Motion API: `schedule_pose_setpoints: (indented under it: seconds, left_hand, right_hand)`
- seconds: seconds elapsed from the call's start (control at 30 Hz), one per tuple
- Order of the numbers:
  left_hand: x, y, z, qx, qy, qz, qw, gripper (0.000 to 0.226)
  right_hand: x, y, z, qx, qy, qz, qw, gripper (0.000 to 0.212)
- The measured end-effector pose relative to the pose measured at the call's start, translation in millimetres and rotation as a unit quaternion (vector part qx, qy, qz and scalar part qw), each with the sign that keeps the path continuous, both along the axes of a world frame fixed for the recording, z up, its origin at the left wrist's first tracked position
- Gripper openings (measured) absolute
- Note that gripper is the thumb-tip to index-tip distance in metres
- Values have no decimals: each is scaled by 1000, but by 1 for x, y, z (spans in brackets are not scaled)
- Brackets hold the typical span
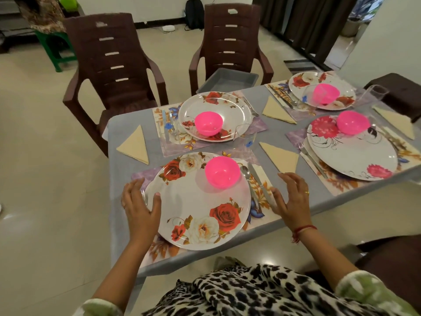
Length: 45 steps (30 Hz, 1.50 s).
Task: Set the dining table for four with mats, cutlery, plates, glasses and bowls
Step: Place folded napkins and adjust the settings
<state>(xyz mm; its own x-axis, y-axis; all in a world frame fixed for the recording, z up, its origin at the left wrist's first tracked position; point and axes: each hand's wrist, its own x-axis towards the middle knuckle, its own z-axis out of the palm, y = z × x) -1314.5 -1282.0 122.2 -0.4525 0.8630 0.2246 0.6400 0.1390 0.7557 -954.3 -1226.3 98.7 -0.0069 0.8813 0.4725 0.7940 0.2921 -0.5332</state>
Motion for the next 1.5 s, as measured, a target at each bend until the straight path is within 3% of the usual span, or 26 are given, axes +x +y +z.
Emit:
schedule_pose_setpoints:
  seconds: [0.17, 0.37, 0.63, 0.93, 1.23, 1.5]
  left_hand:
    - [29, 16, 6, 5, -36, -13, 999, 45]
    - [77, 38, 21, 29, -46, -48, 997, 46]
    - [144, 70, 33, 49, -18, -85, 995, 42]
    - [276, 133, 61, 78, -16, -47, 996, 40]
    - [371, 202, 91, 119, -24, -121, 985, 39]
    - [417, 236, 98, 141, -69, -189, 969, 34]
  right_hand:
    - [21, 0, 5, -14, -7, -29, 999, 53]
    - [47, 11, 2, -38, -12, -35, 999, 51]
    - [99, 50, 9, -40, 47, -24, 998, 46]
    - [209, 114, 45, -16, 100, -19, 995, 46]
    - [284, 156, 82, 22, 147, -76, 986, 41]
    - [320, 156, 98, 40, 118, -130, 984, 42]
